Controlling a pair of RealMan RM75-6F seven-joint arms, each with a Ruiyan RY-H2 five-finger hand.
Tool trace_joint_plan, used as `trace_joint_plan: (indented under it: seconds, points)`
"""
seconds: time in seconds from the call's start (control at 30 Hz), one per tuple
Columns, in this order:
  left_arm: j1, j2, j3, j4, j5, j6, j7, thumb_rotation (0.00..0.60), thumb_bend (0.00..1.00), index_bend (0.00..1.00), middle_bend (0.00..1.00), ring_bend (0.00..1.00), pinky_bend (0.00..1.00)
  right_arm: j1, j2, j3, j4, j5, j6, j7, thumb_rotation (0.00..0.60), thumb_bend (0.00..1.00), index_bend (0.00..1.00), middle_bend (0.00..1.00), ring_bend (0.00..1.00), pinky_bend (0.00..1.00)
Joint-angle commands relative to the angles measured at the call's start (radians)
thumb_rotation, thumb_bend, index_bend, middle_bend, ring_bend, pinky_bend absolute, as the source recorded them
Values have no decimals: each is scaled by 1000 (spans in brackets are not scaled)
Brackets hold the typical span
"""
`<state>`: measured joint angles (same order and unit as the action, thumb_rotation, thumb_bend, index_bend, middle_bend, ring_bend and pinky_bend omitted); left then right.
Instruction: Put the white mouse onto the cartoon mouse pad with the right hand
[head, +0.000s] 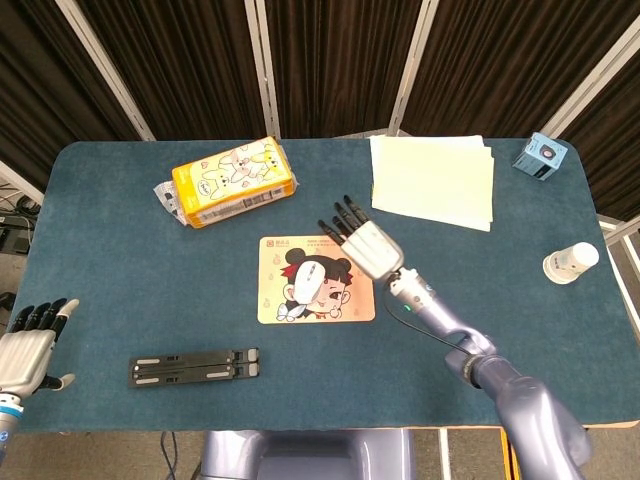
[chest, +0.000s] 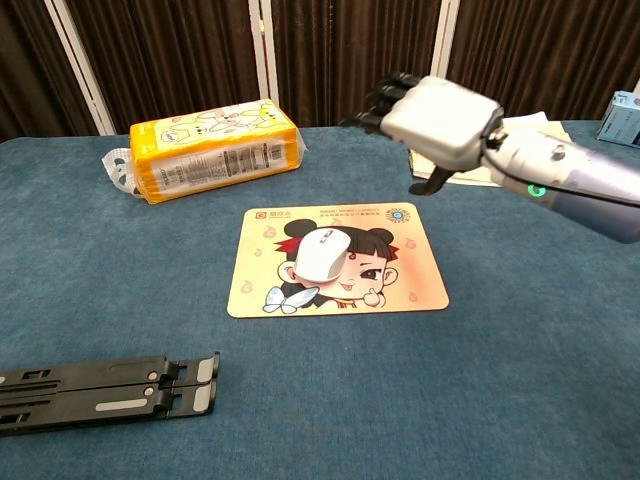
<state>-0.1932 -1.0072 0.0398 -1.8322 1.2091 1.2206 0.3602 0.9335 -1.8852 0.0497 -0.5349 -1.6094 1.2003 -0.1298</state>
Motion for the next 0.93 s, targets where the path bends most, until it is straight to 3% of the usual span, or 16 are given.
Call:
trace_joint_plan:
  seconds: [0.03,0.3,0.4,0.57,0.73,0.87,0.93]
  points:
    - [3,-5,-1,4,11,11,-2,600,17,0,0,0,0,-98,136,52,-213,75,68,-73,600,178,85,241,79,35]
    - [22,-28,-10,29,80,74,-49,600,18,0,0,0,0,-323,348,106,-667,266,169,-143,600,167,85,228,70,13]
    - [35,-43,-12,52,126,111,-89,600,17,0,0,0,0,-418,456,90,-888,345,177,-148,600,156,85,151,12,0]
    - [55,-67,-14,91,195,169,-148,600,18,0,0,0,0,-540,614,37,-1155,418,184,-114,600,151,85,18,0,0]
    - [67,-74,-8,108,229,190,-160,600,17,0,0,0,0,-630,706,-20,-1280,411,210,-57,600,150,85,0,0,0]
    - [75,-82,-8,123,250,208,-158,600,18,0,0,0,0,-700,743,-80,-1308,392,224,-25,600,152,85,0,0,0]
    - [77,-87,-10,130,258,218,-163,600,18,0,0,0,0,-713,753,-84,-1317,398,217,-17,600,151,84,0,0,0]
